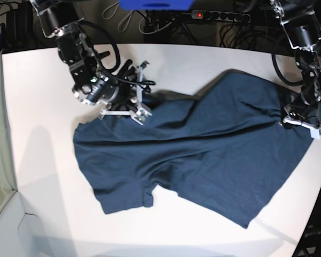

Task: Layout the t-shirt on the table in an organized manner, then fold the t-shirt properly
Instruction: 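Grasp the shirt edge with the right gripper and drag it outward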

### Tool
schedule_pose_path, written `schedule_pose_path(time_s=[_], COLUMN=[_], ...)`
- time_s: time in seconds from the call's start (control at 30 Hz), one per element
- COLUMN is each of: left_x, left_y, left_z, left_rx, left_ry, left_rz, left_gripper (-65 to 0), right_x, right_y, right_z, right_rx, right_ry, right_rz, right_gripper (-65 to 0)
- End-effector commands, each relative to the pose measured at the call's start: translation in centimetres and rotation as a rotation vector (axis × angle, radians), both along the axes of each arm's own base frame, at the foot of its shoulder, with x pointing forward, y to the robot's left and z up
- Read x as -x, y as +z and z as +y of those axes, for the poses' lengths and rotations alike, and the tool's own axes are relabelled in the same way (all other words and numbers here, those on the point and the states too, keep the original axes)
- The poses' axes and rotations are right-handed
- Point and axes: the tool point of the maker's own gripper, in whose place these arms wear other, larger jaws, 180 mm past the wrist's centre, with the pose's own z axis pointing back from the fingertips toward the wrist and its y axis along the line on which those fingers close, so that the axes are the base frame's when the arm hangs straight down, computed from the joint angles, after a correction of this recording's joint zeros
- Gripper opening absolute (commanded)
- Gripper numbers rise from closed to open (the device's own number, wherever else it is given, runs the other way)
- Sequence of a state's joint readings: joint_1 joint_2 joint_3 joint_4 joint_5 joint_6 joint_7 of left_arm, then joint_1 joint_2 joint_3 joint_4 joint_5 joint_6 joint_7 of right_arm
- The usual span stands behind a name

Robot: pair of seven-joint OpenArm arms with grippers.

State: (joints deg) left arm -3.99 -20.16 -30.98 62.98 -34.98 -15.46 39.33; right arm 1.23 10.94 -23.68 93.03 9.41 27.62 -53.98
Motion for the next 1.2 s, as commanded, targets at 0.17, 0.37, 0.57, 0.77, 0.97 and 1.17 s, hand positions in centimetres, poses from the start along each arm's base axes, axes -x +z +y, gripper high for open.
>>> schedule_pose_path(time_s=[0.17,0.37,0.57,0.77,0.97,1.17], left_x=[-1.3,-1.0,-0.3,0.7,-0.6,-1.6], left_y=[1.7,1.5,-0.3,-2.6,-0.3,1.1], left_z=[1.4,2.7,4.2,6.3,6.1,6.0], left_rx=[-0.033,-0.153,-0.158,-0.134,-0.164,-0.182], left_ry=[0.021,0.012,0.054,0.124,0.101,0.090], left_rz=[-0.068,-0.047,-0.016,0.025,-0.033,-0.071], left_gripper=[-64.6,-64.6,-64.6,-64.6,-64.6,-64.6], right_x=[-1.1,-1.4,-2.4,-4.2,-5.7,-6.4], right_y=[1.3,1.4,4.9,8.9,12.0,14.9], right_z=[0.2,-1.6,-3.7,-7.3,-10.5,-11.9], right_rx=[-0.025,0.015,0.063,0.104,0.130,0.120], right_ry=[-0.001,0.000,0.036,-0.014,-0.062,-0.072], right_rz=[-0.044,-0.060,-0.185,-0.310,-0.401,-0.485], right_gripper=[-65.0,-65.0,-65.0,-65.0,-65.0,-65.0])
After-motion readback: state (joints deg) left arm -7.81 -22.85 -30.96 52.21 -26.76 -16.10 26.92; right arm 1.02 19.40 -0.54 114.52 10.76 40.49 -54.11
